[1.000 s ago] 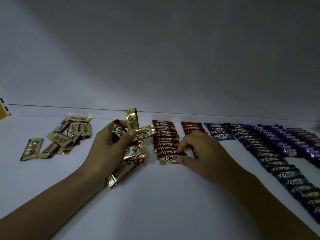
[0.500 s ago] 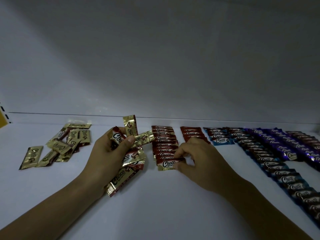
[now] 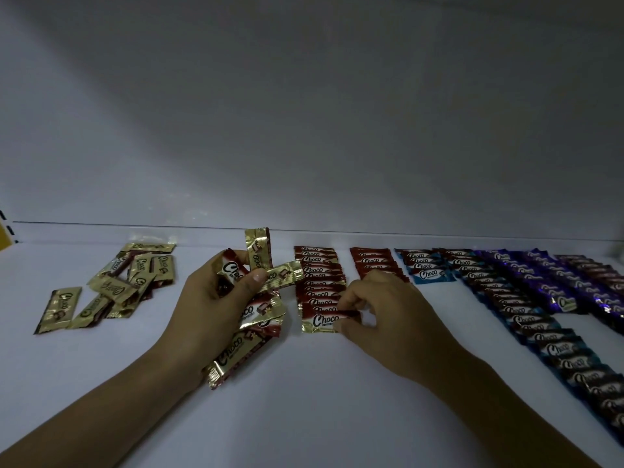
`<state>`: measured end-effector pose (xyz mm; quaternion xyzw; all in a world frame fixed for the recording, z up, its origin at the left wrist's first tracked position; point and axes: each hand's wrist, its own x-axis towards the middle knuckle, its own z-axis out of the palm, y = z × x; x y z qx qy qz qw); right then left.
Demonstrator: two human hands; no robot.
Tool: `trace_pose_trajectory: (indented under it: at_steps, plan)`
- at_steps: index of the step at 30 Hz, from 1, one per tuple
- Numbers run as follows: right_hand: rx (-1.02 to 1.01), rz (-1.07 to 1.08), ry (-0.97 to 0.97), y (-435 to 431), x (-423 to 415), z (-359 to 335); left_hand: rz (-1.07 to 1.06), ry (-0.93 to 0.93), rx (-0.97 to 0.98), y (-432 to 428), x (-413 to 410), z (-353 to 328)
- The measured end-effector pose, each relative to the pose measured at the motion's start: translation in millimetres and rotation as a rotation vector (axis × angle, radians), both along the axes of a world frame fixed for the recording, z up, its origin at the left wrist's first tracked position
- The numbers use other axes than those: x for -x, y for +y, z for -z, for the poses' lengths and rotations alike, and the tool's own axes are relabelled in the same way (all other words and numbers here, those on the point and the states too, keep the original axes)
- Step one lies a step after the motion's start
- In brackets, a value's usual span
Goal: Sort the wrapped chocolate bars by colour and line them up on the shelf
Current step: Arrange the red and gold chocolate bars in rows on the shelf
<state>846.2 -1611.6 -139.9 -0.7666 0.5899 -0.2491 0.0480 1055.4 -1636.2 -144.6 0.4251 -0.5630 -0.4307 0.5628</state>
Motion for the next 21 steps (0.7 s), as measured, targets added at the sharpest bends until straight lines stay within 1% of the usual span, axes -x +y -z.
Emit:
trace_pose_trajectory:
  at_steps: [6,9,14,21]
  plan:
    - [-0.012,0.002,-0.002,-0.7,-0.5,0.4,0.027,-0.129,0.076,1.7,1.0,1.1]
    - [-0.01,0.007,-0.008,-1.0,-0.7,0.8,0.031,-0.12,0.08,1.6,1.0,1.7]
    - [0.07,0.072,-0.001,-1.3,2.5,-1.4,0.03,-0.107,0.084,1.9,0.9,0.3]
    - [0.012,0.068,0.033,0.5,-0.6,0.5,0.016,-0.093,0.06,3.3,-1.1,-2.2]
